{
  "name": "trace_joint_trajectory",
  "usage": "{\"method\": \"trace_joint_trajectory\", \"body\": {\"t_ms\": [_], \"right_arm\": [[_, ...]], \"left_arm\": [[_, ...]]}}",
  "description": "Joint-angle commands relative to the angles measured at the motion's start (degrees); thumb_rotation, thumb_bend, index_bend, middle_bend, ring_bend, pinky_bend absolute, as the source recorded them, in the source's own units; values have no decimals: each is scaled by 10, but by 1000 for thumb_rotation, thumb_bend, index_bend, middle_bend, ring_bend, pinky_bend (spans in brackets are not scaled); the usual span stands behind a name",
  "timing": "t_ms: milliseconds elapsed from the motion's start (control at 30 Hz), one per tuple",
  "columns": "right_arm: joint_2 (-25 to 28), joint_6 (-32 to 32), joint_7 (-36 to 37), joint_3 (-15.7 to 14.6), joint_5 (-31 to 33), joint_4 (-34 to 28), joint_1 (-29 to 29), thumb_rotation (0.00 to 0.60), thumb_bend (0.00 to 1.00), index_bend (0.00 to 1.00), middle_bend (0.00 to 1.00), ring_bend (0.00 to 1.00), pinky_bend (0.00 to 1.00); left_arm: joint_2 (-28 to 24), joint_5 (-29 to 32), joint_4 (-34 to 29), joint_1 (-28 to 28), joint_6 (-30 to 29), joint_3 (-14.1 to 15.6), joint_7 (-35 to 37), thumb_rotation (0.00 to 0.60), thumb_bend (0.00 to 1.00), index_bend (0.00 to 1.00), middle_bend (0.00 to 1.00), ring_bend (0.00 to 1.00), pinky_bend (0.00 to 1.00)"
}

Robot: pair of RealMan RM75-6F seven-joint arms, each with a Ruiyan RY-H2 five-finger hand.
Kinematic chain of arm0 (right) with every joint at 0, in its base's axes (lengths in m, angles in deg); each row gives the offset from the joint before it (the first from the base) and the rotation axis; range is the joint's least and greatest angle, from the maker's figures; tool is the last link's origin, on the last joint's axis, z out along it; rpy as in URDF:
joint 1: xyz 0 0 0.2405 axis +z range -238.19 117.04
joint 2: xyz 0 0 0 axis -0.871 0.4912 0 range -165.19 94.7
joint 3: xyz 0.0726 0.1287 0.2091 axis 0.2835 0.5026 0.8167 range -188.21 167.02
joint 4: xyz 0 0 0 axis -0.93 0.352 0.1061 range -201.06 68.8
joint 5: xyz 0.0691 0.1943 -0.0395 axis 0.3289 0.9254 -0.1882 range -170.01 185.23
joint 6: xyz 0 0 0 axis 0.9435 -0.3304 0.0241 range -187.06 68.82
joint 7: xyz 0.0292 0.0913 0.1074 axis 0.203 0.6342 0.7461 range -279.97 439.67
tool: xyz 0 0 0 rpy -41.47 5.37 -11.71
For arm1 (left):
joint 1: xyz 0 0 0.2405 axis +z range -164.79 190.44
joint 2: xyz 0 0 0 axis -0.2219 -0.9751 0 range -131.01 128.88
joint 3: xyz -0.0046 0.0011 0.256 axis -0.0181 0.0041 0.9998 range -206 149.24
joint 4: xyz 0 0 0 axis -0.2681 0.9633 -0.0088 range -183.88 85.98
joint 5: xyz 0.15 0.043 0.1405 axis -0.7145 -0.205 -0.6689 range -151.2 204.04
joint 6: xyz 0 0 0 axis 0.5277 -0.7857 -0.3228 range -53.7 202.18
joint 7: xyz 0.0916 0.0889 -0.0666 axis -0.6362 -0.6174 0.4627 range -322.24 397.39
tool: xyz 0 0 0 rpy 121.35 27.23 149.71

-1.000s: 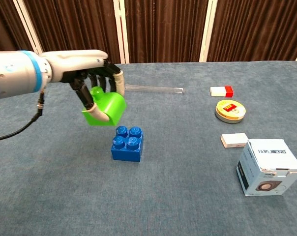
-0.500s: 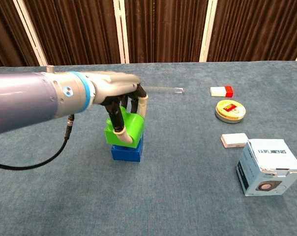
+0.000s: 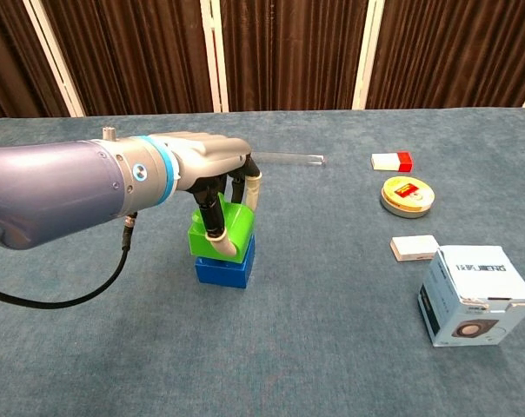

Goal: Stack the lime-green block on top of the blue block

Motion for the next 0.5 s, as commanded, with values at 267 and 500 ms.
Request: {"method": "trace_joint_trajectory", "body": {"t_ms": [267,500], "right_arm": [[1,-1,1,0,-1,-1,0,600,4,16,0,0,0],[1,-1,1,0,-2,-1,-1,600,3,17,0,0,0]], "left_arm": [[3,-4,6,-1,1,7,7,600,28,498,509,421,380],[14,-7,19,-2,0,15,7,600,28,498,509,421,380]]}}
